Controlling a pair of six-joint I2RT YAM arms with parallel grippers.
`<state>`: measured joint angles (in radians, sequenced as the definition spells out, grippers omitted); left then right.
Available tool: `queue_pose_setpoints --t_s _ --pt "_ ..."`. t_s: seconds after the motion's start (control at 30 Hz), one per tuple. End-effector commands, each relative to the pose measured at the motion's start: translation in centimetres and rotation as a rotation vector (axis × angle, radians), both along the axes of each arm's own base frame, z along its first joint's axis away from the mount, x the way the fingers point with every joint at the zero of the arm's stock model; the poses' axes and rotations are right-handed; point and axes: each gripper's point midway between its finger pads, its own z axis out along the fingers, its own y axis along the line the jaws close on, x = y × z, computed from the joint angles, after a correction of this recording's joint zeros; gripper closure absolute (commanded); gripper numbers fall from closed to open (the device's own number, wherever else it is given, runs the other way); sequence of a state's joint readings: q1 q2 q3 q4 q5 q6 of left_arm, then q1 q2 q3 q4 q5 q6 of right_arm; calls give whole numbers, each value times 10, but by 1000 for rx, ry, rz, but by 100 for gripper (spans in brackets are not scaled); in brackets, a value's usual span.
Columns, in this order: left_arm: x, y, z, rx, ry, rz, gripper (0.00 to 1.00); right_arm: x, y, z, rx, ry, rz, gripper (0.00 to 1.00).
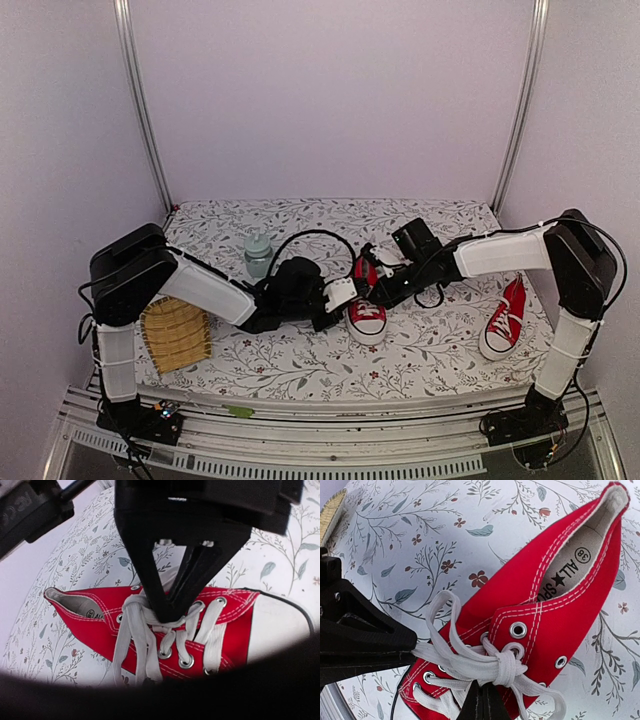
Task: Tie the shoes
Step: Pull the crossed shoelace from the shoe.
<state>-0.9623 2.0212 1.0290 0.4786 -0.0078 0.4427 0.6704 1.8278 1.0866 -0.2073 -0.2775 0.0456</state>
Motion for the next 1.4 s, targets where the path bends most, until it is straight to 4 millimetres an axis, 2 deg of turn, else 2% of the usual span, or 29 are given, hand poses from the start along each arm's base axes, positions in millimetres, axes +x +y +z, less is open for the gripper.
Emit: queue_pose_setpoints --t_s 0.0,0.4,0.57,0.7,0.77,0.83,0.93,1.27,1.33,1.37 --pt "-8 -2 -9 13 -2 -25 98 -5 3 6 -4 6 25 99" --pt "-13 9 -10 56 -8 -25 100 -26 -1 25 18 43 77 99" --pt "-17 10 -8 59 5 -43 100 -30 -5 25 1 56 74 99" --pt "-18 8 -6 38 15 -44 100 -26 1 29 24 45 82 92" --pt "-19 7 -5 29 20 -44 100 -26 3 27 32 48 78 85" --pt "-18 6 -3 22 18 -43 100 -24 3 22 31 56 68 73" --pt "-18 5 -3 18 14 -46 100 -21 8 19 49 62 63 69" --pt "-18 6 -4 16 19 -43 100 -13 18 13 76 67 47 71" --pt "-18 5 -3 14 17 -42 100 -9 16 12 64 60 28 79" --pt "-17 6 -3 13 16 -41 100 -8 14 11 57 57 18 87"
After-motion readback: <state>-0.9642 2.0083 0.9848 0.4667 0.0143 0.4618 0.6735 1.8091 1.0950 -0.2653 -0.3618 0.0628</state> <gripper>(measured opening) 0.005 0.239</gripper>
